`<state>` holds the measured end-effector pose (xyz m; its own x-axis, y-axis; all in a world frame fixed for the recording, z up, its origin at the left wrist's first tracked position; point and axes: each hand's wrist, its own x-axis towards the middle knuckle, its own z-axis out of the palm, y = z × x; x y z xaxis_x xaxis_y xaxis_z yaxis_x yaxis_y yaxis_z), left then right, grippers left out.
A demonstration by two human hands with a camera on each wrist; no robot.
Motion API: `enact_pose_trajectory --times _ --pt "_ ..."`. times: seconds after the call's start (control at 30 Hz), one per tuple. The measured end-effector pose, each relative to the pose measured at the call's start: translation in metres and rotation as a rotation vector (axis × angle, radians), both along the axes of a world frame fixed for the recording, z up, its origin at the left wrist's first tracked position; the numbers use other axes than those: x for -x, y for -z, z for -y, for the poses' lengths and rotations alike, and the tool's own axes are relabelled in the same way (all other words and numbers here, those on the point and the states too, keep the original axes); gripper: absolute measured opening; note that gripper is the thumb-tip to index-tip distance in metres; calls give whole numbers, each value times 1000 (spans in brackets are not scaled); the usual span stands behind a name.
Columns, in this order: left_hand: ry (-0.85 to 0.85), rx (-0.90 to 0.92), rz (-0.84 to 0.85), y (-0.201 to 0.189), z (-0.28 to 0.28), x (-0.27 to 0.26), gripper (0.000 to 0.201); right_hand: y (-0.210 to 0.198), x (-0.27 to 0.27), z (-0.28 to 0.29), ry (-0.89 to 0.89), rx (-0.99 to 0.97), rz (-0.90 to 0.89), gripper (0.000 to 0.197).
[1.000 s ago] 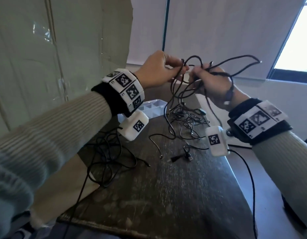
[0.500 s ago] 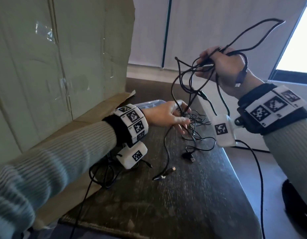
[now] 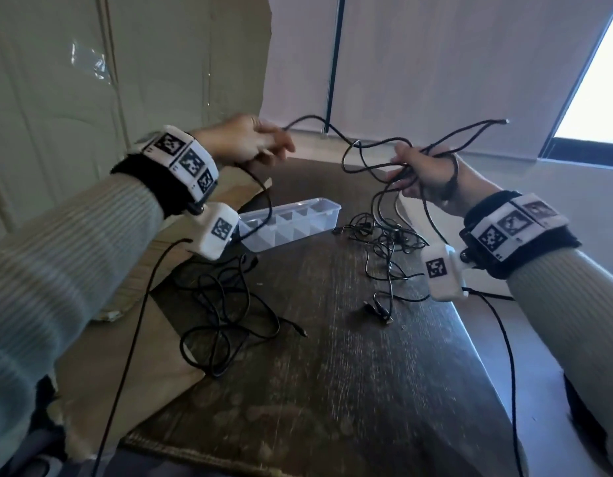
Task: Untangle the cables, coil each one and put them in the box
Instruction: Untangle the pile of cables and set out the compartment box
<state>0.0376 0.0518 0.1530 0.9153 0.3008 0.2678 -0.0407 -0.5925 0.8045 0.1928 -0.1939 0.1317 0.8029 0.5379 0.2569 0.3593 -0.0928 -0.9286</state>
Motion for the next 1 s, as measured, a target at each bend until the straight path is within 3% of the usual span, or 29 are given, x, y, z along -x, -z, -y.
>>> enact_pose_trajectory --times 0.1,0.23,0.33,0.4,0.57,0.63,0.73,0.9,0.97,1.0 --pt "-85 133 186 -15 -6 1 19 9 3 -15 -45 -19 -58 31" --pt "-113 193 310 -23 -7 1 19 14 7 -39 -177 -37 -58 30" --pt "-180 238 397 -26 -4 -1 19 8 4 -67 -108 -189 -104 28" --pt "-238 279 466 -27 -6 -1 19 11 -6 -77 -86 -190 -82 24" --pt "-337 199 494 -30 -28 1 20 48 -18 -78 -158 416 95 30" --pt "-391 165 510 -30 -36 2 21 70 -31 -82 -123 546 73 31" --pt "-393 269 578 -34 -39 4 25 89 -37 -85 -107 720 148 39" --pt "-210 346 483 -32 -23 -5 28 110 -70 -81 -77 1410 608 26" --pt "-175 314 437 -29 -17 -10 29 95 -62 -85 -134 1380 556 15" --pt "-168 300 430 -28 -15 -13 29 83 -49 -83 -143 1286 466 19"
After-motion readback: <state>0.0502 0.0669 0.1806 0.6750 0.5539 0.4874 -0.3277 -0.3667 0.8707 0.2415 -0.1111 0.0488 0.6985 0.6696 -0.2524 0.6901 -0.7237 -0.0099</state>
